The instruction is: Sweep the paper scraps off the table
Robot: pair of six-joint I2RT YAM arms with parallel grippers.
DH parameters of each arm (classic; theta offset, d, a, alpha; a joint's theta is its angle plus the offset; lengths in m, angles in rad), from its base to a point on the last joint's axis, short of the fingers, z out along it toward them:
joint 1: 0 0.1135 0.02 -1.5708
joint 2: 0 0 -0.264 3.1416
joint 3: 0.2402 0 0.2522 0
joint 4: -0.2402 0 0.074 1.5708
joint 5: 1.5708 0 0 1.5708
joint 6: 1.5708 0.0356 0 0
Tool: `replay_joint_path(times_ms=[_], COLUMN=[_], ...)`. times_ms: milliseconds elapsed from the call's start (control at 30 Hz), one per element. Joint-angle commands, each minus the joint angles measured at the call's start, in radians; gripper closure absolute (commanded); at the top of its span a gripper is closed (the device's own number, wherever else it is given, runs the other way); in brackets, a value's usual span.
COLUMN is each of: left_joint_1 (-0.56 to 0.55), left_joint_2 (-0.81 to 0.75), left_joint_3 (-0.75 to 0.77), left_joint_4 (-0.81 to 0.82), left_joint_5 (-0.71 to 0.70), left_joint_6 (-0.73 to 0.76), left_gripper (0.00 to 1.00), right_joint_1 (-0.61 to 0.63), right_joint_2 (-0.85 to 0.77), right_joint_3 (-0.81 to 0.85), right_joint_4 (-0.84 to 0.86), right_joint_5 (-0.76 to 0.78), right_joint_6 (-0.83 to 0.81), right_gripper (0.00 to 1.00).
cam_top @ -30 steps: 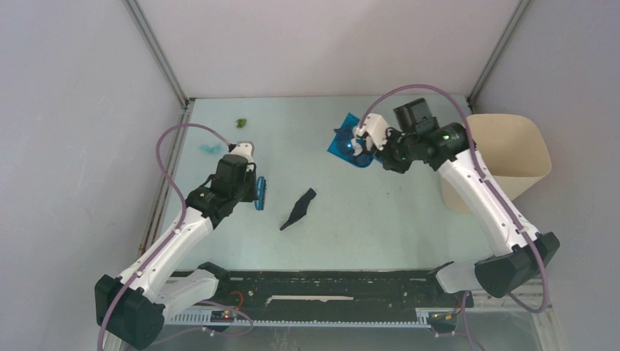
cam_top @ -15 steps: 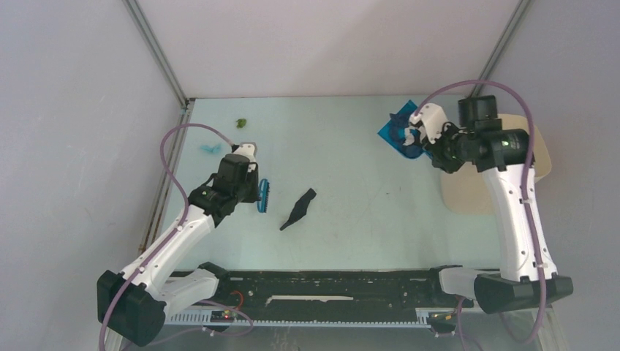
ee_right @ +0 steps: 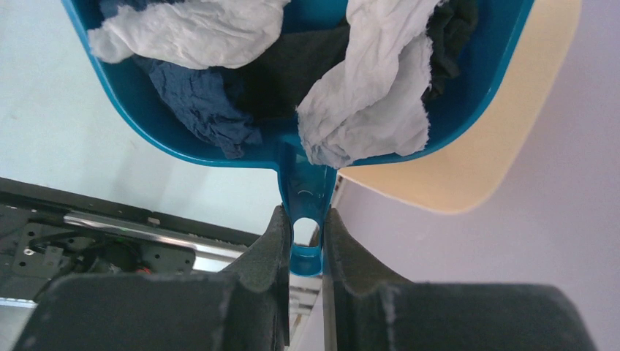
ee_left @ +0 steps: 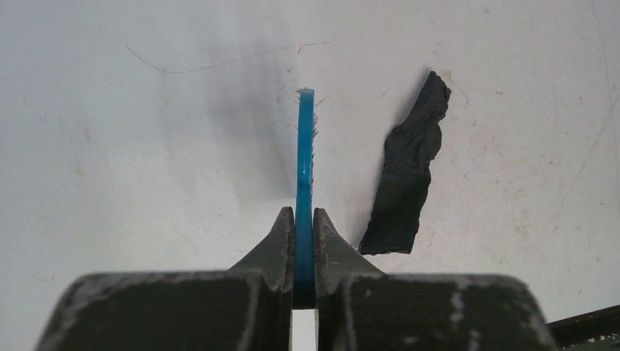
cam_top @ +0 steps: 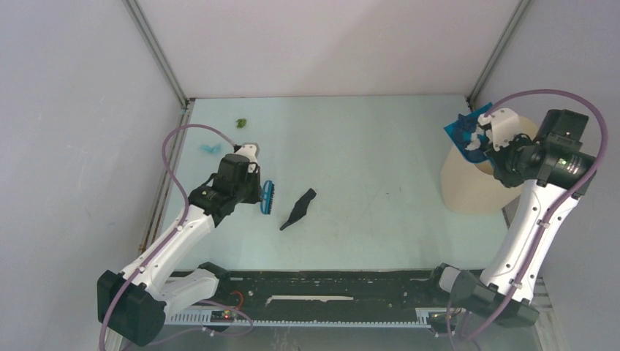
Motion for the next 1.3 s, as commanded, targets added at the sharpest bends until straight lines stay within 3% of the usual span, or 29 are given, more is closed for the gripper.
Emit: replay_joint_path(times_ms=[0, 200, 567, 800, 1033, 1267], left_joint_1=[0.006, 0.006, 0.005, 0.007, 0.006, 0.006], left_joint_2=[-0.011, 0.001, -0.008, -0.011, -0.015, -0.018], left_joint_3=[0.017, 0.021, 0.013, 0.011, 0.011, 0.007], left_joint_4=[0.027, 0.029, 0.026, 0.026, 0.025, 0.026], left_joint_5=[0.018, 0.032, 0.022, 0.011, 0.010, 0.006], left_joint_6=[0.014, 0.015, 0.020, 0.023, 0.024, 0.026], left_gripper=[1.00, 1.00, 1.00, 1.00, 1.00, 1.00], right_joint_1=[-0.104, -0.160, -0.135, -0.078, -0.018, 0.001], right_joint_2=[0.029, 0.111, 0.280, 0.227, 0.109, 0.086], right_joint_3=[0.057, 0.115, 0.223, 0.098, -0.155, -0.200], right_joint_4=[-0.004, 0.018, 0.176, 0.384, 0.698, 0.743], right_joint_5=[0.021, 0.151, 0.478, 0.617, 0.732, 0.759], right_joint_6=[-0.065, -0.119, -0.260, -0.455, -0.701, -0.742], right_gripper=[0.93, 0.92, 0.91, 0.91, 0.91, 0.90])
